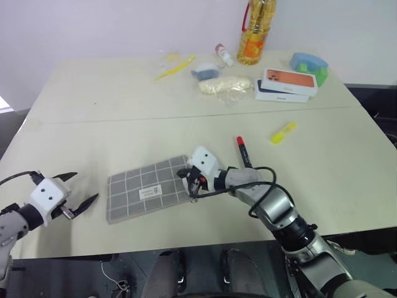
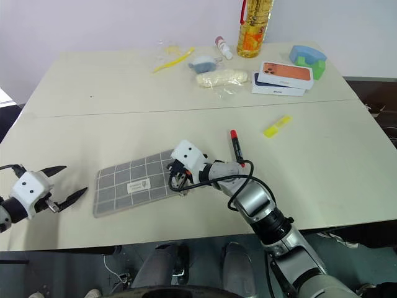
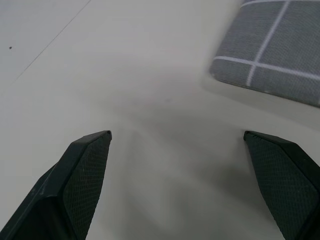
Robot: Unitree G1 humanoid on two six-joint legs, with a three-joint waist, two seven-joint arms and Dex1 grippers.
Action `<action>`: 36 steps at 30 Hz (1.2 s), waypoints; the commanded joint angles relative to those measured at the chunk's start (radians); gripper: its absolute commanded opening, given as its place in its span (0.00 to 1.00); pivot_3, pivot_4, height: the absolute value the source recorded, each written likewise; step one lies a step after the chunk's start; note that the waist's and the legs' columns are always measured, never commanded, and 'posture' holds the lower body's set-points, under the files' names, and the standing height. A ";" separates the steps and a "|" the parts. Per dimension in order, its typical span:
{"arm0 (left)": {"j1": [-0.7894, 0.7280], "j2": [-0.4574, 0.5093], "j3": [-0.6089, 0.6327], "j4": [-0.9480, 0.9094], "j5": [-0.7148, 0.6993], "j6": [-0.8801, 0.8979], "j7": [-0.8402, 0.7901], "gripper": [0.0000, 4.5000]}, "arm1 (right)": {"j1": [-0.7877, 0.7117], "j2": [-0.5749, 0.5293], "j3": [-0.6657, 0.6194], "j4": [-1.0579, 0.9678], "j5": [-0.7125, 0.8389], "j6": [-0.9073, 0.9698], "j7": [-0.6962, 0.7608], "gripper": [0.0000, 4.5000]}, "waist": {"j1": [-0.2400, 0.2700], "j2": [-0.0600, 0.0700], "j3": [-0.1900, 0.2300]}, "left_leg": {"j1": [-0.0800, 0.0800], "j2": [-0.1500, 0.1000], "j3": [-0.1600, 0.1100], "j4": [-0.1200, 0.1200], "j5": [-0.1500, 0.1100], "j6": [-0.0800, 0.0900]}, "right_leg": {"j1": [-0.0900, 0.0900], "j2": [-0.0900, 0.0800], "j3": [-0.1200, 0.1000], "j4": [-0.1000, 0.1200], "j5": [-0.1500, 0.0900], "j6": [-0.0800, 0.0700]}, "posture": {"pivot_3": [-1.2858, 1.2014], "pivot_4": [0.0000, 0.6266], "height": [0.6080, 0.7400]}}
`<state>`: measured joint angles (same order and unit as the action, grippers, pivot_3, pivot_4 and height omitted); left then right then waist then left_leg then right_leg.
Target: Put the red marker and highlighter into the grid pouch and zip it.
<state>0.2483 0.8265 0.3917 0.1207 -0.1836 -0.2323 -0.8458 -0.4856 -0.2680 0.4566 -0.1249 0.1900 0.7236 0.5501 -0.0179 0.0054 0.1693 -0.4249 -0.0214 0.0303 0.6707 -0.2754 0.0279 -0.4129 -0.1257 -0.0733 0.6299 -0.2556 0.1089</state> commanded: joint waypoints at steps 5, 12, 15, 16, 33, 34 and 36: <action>0.069 0.042 -0.012 -0.048 0.062 -0.213 -0.044 1.00 | 0.013 0.063 -0.113 0.051 0.051 0.118 -0.028 0.03 | 0.004 -0.001 -0.001 | 0.005 0.000 0.000 -0.004 0.000 -0.002 | 0.002 0.000 0.000 -0.001 0.000 0.000 | 0.52 0.24 1.00; -0.002 0.061 -0.106 0.021 0.148 -0.467 -0.049 1.00 | 0.001 0.080 -0.118 0.079 0.038 0.114 -0.034 0.03 | 0.004 -0.001 -0.002 | 0.007 0.000 0.000 -0.004 0.000 -0.002 | 0.003 0.000 0.000 0.000 0.000 -0.003 | 0.52 0.24 1.00; -0.083 0.059 -0.173 0.055 0.152 -0.525 -0.062 1.00 | 0.002 0.079 -0.113 0.082 0.029 0.110 -0.038 0.03 | 0.007 -0.001 -0.002 | 0.007 0.000 0.000 -0.004 0.001 -0.002 | 0.004 0.000 0.000 0.000 0.000 -0.001 | 0.52 0.24 1.00; -0.104 0.061 -0.199 0.068 0.154 -0.543 -0.071 1.00 | 0.003 0.079 -0.109 0.082 0.025 0.109 -0.039 0.03 | 0.006 -0.001 -0.002 | 0.007 0.000 0.000 -0.004 0.001 -0.002 | 0.004 0.000 0.000 0.000 0.001 -0.001 | 0.52 0.24 1.00; -0.218 0.026 -0.355 0.146 -0.040 -0.496 -0.105 0.01 | 0.009 0.039 -0.155 0.045 -0.040 -0.006 -0.118 0.00 | 0.007 -0.001 -0.002 | 0.008 0.000 0.001 -0.004 0.001 -0.001 | 0.005 0.002 -0.004 0.000 0.001 0.000 | 0.52 0.24 1.00; -0.211 0.018 -0.353 0.104 -0.068 -0.414 -0.094 0.01 | 0.002 0.026 -0.169 0.038 -0.050 -0.035 -0.122 0.00 | 0.008 -0.001 -0.002 | 0.008 0.000 0.001 -0.004 0.001 -0.001 | 0.005 0.002 -0.004 0.000 0.001 0.000 | 0.52 0.24 1.00; -0.202 0.008 -0.352 0.019 -0.101 -0.268 -0.074 0.00 | -0.017 -0.005 -0.227 0.024 -0.035 -0.056 -0.113 0.05 | 0.009 -0.002 -0.001 | 0.008 0.000 0.000 -0.003 0.001 -0.001 | 0.006 0.004 -0.004 0.000 0.001 0.000 | 0.52 0.24 1.00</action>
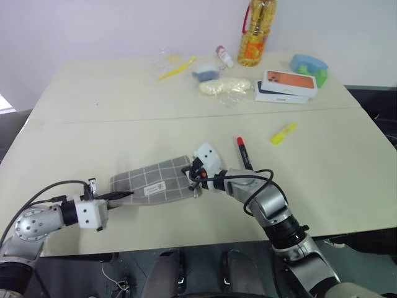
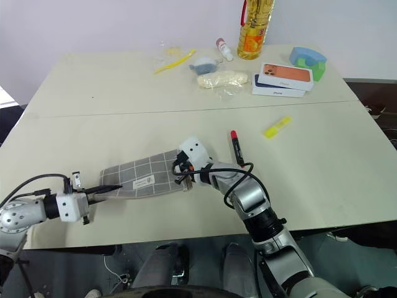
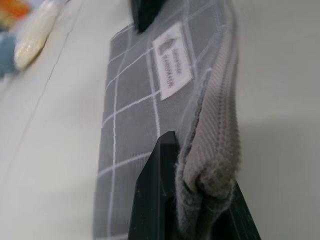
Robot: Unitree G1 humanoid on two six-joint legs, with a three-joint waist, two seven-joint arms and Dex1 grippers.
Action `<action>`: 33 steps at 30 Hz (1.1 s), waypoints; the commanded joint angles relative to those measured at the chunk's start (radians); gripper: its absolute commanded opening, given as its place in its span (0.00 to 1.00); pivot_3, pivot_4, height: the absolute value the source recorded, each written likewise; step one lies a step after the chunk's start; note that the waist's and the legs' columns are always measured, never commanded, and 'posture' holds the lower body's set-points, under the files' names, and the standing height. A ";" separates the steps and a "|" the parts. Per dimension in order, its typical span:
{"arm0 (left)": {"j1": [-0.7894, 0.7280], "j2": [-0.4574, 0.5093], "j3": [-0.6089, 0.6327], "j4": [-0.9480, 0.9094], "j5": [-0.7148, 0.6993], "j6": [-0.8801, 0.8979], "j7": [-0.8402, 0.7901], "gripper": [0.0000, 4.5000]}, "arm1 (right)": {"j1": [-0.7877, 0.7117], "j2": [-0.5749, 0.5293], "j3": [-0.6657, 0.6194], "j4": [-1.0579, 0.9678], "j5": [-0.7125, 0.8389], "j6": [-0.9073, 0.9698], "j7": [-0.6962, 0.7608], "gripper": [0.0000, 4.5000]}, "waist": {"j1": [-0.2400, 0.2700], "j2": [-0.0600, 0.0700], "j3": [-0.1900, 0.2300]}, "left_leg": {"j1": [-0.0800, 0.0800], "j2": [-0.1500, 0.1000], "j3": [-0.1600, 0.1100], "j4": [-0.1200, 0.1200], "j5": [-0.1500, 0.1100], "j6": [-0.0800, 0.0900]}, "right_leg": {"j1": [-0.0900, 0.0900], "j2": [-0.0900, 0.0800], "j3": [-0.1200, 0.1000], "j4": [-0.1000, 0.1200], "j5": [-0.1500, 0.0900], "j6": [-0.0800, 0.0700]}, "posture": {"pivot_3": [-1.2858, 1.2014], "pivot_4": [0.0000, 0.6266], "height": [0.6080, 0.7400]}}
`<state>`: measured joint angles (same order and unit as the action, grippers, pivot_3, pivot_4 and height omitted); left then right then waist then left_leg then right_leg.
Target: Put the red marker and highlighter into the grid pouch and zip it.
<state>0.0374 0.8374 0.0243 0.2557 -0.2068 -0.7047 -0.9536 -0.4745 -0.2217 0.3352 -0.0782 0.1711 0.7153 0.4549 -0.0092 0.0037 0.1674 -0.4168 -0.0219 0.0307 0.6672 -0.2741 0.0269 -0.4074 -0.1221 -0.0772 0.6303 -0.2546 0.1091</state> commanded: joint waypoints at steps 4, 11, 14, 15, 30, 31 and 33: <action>-0.025 -0.063 0.024 -0.222 -0.063 0.413 0.144 0.00 | -0.079 -0.136 -0.248 -0.027 -0.010 -0.056 -0.042 0.38 | -0.003 0.001 0.002 | -0.001 0.000 0.000 0.000 0.000 0.000 | 0.003 0.001 0.000 0.000 0.000 0.000 | 0.52 0.24 1.00; -0.085 -0.192 -0.004 -0.299 0.010 0.527 0.273 0.00 | -0.055 -0.201 -0.344 -0.115 0.069 0.008 0.019 0.95 | -0.003 0.001 0.001 | -0.001 0.003 0.001 -0.003 0.002 -0.002 | 0.002 0.004 0.000 0.001 0.000 0.000 | 0.52 0.24 1.00; -0.115 -0.234 -0.039 -0.305 0.042 0.533 0.279 0.00 | -0.007 -0.197 -0.311 -0.204 0.126 0.045 0.080 0.95 | -0.002 0.001 0.001 | -0.001 0.003 0.001 -0.002 0.002 -0.002 | 0.002 0.004 0.000 0.001 0.000 0.000 | 0.52 0.24 1.00; -0.122 -0.244 -0.045 -0.304 0.048 0.537 0.278 0.00 | 0.004 -0.193 -0.296 -0.227 0.132 0.055 0.085 0.95 | -0.002 0.001 0.001 | -0.001 0.003 0.001 -0.002 0.002 -0.002 | 0.002 0.004 0.000 0.001 0.000 0.000 | 0.52 0.24 1.00; -0.164 -0.276 -0.073 -0.296 0.110 0.510 0.253 0.00 | -0.015 -0.065 -0.274 -0.216 0.123 0.130 -0.058 0.95 | -0.001 0.000 0.001 | -0.001 0.002 0.001 -0.001 0.002 -0.002 | 0.002 0.004 0.000 0.001 0.000 0.000 | 0.52 0.24 1.00; -0.163 -0.276 -0.072 -0.295 0.112 0.508 0.252 0.00 | -0.014 -0.064 -0.273 -0.218 0.124 0.130 -0.059 0.95 | -0.001 0.000 0.001 | -0.001 0.002 0.001 -0.001 0.002 -0.002 | 0.002 0.004 0.000 0.001 0.000 0.000 | 0.52 0.24 1.00; -0.161 -0.278 -0.067 -0.293 0.111 0.508 0.251 0.00 | -0.013 -0.072 -0.270 -0.220 0.126 0.129 -0.054 0.95 | -0.001 0.000 0.001 | -0.001 0.002 0.001 -0.001 0.002 -0.002 | 0.002 0.004 0.000 0.001 0.000 0.000 | 0.52 0.24 1.00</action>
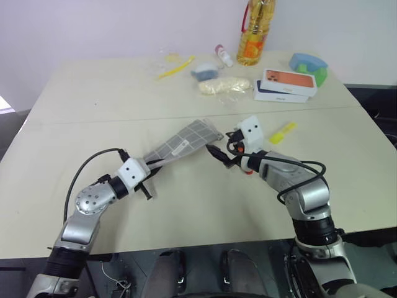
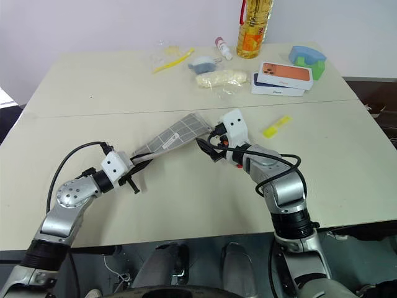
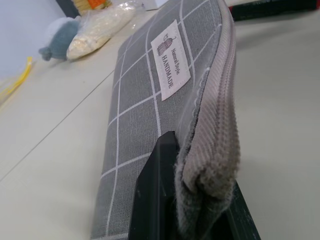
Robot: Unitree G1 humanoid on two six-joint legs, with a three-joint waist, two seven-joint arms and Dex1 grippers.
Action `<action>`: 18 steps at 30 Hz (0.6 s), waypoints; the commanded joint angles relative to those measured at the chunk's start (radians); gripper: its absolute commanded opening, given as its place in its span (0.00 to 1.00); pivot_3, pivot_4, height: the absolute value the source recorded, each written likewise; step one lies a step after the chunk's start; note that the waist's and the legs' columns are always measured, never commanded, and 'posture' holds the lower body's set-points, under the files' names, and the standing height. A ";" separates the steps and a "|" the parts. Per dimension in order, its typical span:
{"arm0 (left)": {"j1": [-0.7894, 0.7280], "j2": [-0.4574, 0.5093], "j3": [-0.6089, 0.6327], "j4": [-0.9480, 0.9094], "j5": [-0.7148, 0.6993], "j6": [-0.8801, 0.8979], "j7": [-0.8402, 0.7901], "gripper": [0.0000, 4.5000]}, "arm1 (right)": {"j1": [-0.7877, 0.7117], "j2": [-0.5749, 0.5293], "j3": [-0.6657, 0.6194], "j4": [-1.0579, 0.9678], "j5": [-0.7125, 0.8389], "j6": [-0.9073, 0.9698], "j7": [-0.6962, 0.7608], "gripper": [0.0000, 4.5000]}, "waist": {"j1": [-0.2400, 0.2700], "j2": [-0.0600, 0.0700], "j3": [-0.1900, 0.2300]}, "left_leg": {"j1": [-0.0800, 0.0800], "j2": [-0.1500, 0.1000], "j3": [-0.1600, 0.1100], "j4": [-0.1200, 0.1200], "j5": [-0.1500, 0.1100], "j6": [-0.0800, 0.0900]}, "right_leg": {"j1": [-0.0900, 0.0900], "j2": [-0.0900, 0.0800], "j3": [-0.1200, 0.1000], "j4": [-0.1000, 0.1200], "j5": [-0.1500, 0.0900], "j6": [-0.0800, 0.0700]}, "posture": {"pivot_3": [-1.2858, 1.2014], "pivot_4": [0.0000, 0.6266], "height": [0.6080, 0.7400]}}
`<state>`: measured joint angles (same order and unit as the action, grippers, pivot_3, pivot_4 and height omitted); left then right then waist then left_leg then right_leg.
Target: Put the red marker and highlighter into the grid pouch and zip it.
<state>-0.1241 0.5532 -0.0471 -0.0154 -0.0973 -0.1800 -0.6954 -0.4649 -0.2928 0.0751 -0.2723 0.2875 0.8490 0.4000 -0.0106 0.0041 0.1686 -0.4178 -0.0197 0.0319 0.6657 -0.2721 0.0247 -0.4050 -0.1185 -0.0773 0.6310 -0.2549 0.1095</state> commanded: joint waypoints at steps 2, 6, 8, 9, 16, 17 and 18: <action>0.003 0.007 0.007 -0.022 0.002 -0.018 -0.008 0.00 | -0.023 -0.011 -0.008 -0.025 0.006 -0.005 0.005 0.95 | 0.000 0.000 0.000 | 0.000 0.000 0.000 0.000 0.000 0.000 | 0.000 0.000 0.000 0.000 0.000 0.000 | 0.52 0.24 1.00; 0.006 0.010 0.009 -0.018 0.011 -0.024 -0.005 0.00 | -0.019 -0.043 -0.007 -0.028 0.001 -0.012 0.023 0.95 | 0.000 0.000 0.000 | 0.000 0.000 0.000 0.000 0.000 0.000 | 0.000 0.000 0.000 0.000 0.000 0.000 | 0.52 0.24 1.00; 0.007 0.020 0.008 -0.004 0.034 -0.047 -0.001 0.00 | -0.013 -0.082 -0.034 -0.055 0.032 -0.011 0.067 0.95 | 0.000 0.000 0.000 | 0.000 0.000 0.000 0.000 0.000 0.000 | 0.000 0.000 0.000 0.000 0.000 0.000 | 0.52 0.24 1.00; 0.007 0.025 0.006 0.002 0.045 -0.059 0.000 0.00 | -0.007 -0.101 -0.048 -0.075 0.057 -0.005 0.096 0.95 | 0.000 0.000 0.000 | 0.000 0.000 0.000 0.000 0.000 0.000 | 0.000 0.000 0.000 0.000 0.000 0.000 | 0.52 0.24 1.00; 0.002 0.031 -0.004 0.033 0.070 -0.105 -0.007 0.00 | -0.003 -0.131 -0.044 -0.107 0.105 0.025 0.129 0.95 | 0.000 0.000 0.000 | 0.000 0.000 0.000 0.000 0.000 0.000 | 0.000 0.000 0.000 0.000 0.000 0.000 | 0.52 0.24 1.00; 0.001 0.030 -0.004 0.034 0.070 -0.107 -0.006 0.00 | -0.007 -0.123 -0.038 -0.104 0.104 0.040 0.118 0.95 | 0.000 0.000 0.000 | 0.000 0.000 0.000 0.000 0.000 0.000 | 0.000 0.000 0.000 0.000 0.000 0.000 | 0.52 0.24 1.00; 0.000 0.029 -0.004 0.035 0.070 -0.109 -0.006 0.00 | -0.010 -0.116 -0.032 -0.098 0.100 0.051 0.106 0.95 | -0.001 0.000 0.000 | 0.000 0.000 0.000 0.000 0.000 0.000 | 0.000 0.000 0.000 0.000 0.000 0.000 | 0.52 0.24 1.00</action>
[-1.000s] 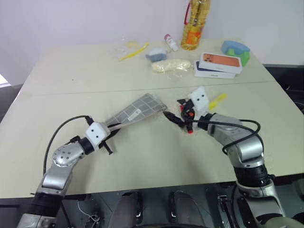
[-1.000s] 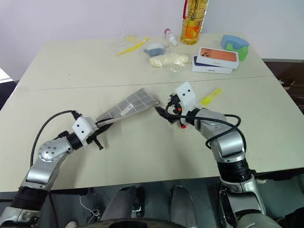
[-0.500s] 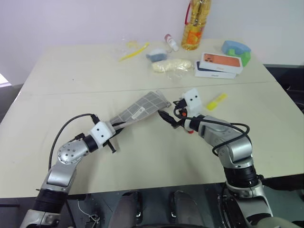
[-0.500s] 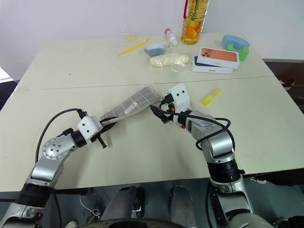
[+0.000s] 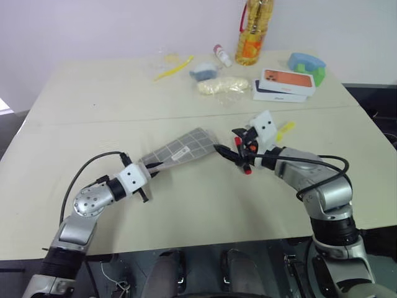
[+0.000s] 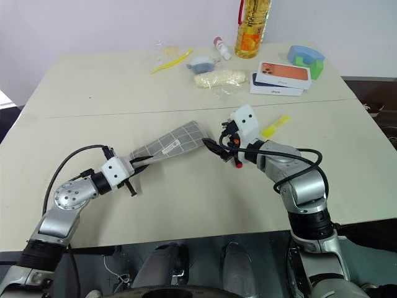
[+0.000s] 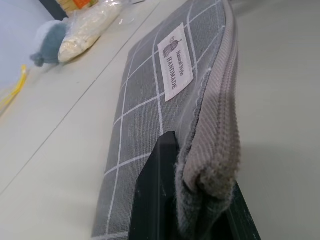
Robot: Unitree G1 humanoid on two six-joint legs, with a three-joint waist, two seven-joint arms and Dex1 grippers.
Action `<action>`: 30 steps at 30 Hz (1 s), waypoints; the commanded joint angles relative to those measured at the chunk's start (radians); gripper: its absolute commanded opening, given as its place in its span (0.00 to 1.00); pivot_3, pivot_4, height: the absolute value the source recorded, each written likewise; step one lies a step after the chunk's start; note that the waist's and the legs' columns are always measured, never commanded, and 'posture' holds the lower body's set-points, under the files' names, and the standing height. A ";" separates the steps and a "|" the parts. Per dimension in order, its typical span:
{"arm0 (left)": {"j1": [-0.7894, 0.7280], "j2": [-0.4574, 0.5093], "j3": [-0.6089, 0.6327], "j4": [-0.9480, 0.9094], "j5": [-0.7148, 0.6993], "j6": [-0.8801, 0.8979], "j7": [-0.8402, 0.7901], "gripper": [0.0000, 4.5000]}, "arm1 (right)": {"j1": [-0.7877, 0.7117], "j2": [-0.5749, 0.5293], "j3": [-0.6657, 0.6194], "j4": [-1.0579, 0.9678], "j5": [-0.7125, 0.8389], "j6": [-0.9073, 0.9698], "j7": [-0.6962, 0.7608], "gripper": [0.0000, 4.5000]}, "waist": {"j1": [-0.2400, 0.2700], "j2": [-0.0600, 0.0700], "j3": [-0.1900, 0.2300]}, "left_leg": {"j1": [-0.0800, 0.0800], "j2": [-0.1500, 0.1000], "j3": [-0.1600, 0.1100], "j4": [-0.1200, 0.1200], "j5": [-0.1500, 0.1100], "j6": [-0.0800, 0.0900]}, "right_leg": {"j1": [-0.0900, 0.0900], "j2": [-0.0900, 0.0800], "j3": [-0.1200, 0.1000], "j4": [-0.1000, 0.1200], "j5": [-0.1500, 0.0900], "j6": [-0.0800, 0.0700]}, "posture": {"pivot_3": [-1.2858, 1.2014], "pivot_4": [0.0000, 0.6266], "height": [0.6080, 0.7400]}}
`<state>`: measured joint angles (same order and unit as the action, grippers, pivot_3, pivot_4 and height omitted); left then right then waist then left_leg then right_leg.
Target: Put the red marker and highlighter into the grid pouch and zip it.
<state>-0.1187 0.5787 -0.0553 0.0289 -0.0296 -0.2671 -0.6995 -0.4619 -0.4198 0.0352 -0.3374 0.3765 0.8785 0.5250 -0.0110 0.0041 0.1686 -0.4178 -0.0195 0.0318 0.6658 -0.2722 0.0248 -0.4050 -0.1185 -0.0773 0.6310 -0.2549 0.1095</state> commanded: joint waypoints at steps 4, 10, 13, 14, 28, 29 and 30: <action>-0.005 0.002 0.003 -0.012 0.002 -0.027 0.000 0.00 | -0.031 0.054 0.018 0.010 -0.005 0.050 -0.073 0.95 | 0.000 0.000 0.000 | 0.000 0.000 0.000 0.000 0.000 0.000 | 0.000 0.000 0.000 0.000 0.000 0.000 | 0.52 0.24 1.00; -0.003 0.002 0.007 -0.014 0.001 -0.028 0.005 0.00 | -0.030 0.077 0.028 0.043 -0.011 0.061 -0.100 0.42 | 0.001 0.000 0.000 | 0.000 0.000 0.000 0.000 0.000 0.000 | 0.000 0.000 0.000 0.000 0.000 0.000 | 0.52 0.24 1.00; -0.005 -0.003 0.010 -0.013 -0.004 -0.017 0.012 0.00 | -0.033 0.079 0.024 0.041 -0.006 0.058 -0.101 0.08 | 0.000 0.000 0.000 | 0.000 0.000 0.000 0.000 0.000 0.000 | 0.000 0.000 0.000 0.000 0.000 0.000 | 0.52 0.24 1.00; -0.005 -0.006 0.013 -0.013 -0.009 -0.009 0.015 0.00 | -0.033 0.079 0.023 0.036 -0.004 0.055 -0.100 0.01 | 0.000 0.000 0.000 | 0.000 0.000 0.000 0.000 0.000 0.000 | 0.000 0.000 0.000 0.000 0.000 0.000 | 0.52 0.24 1.00; -0.068 -0.128 0.003 -0.069 -0.174 0.223 -0.007 0.00 | -0.048 0.053 0.117 -0.042 -0.124 -0.206 -0.072 0.01 | 0.000 0.000 0.000 | 0.000 0.000 0.000 0.000 0.000 0.000 | 0.000 0.000 0.000 0.000 0.000 0.000 | 0.52 0.24 1.00; -0.075 -0.137 0.002 -0.072 -0.178 0.234 -0.006 0.00 | -0.052 0.064 0.121 -0.045 -0.125 -0.206 -0.077 0.01 | 0.000 0.000 0.000 | 0.000 0.000 0.000 0.000 0.000 0.000 | 0.000 0.000 0.000 0.000 0.000 0.000 | 0.52 0.24 1.00; -0.087 -0.149 0.002 -0.077 -0.185 0.247 -0.002 0.00 | -0.056 0.077 0.132 -0.052 -0.128 -0.204 -0.082 0.01 | 0.000 0.000 0.000 | 0.000 0.000 0.000 0.000 0.000 0.000 | 0.000 0.000 0.000 0.000 0.000 0.000 | 0.52 0.24 1.00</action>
<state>-0.1863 0.4410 -0.0548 -0.0064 -0.1876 -0.0347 -0.7055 -0.4864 -0.3611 0.1539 -0.3317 0.2485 0.6953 0.4491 -0.0107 0.0038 0.1685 -0.4178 -0.0199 0.0318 0.6662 -0.2719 0.0247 -0.4047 -0.1182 -0.0773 0.6314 -0.2549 0.1096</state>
